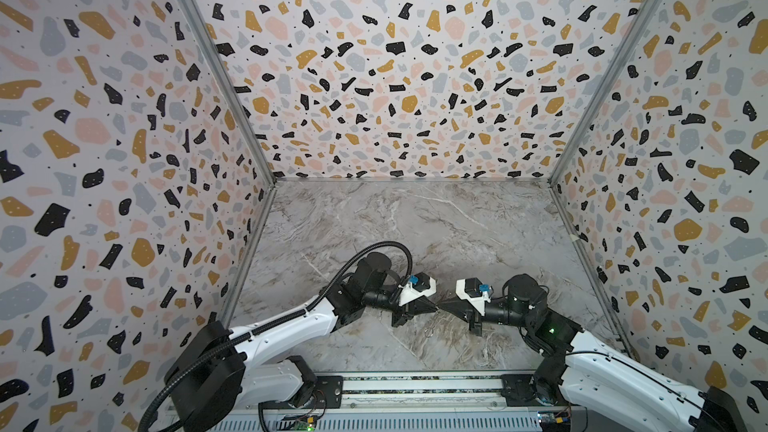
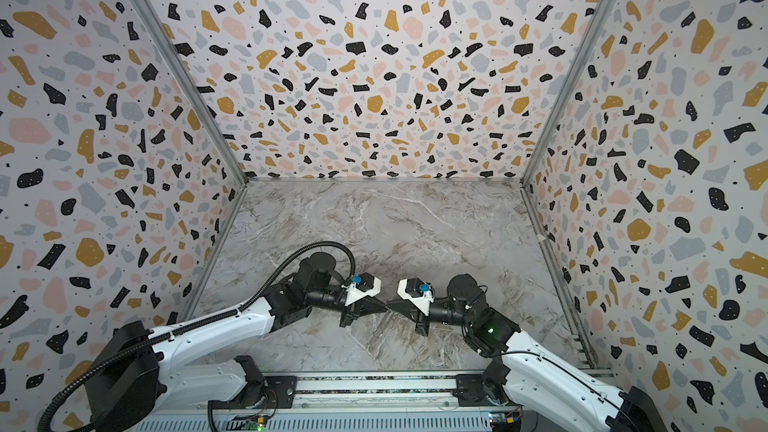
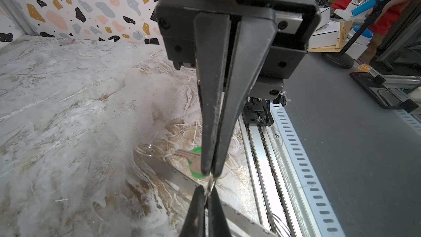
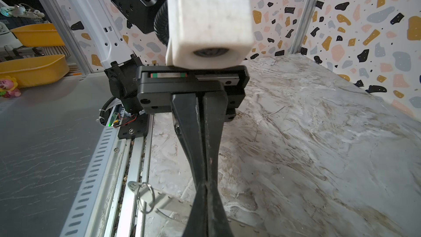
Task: Attach keys to a key ring
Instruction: Insert the key into the keyring.
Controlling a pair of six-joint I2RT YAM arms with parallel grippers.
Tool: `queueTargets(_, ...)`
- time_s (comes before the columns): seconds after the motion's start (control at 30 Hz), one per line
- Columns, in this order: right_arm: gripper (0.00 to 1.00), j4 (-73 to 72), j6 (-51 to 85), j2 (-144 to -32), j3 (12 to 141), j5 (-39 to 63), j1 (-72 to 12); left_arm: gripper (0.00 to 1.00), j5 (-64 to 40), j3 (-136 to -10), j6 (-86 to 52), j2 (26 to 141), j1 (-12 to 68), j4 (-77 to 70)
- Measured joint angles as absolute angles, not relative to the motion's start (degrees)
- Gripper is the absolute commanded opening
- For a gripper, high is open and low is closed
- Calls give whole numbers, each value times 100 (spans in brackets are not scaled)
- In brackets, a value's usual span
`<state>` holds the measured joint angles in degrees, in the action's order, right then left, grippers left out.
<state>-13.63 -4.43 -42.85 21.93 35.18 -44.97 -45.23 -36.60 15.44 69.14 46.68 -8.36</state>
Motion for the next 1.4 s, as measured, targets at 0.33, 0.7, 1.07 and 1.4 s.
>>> queueTargets(0.33, 0, -1369, -443, -4272, 2193, 3505, -4497, 0, -4512, -3658, 1520, 6873, 4668, -860)
queueTargets(0.7, 0, -1385, -440, -4104, 2202, 3441, -4497, 0, -4366, -3612, 1328, 6757, 4670, -1116)
queueTargets(1.07, 0, -1411, -436, -3964, 2202, 3336, -4497, 0, -4244, -3533, 1203, 6615, 4668, -1343)
queueTargets(1.4, 0, -1415, -436, -3894, 2180, 3288, -4497, 0, -4169, -3426, 1044, 6508, 4624, -1551)
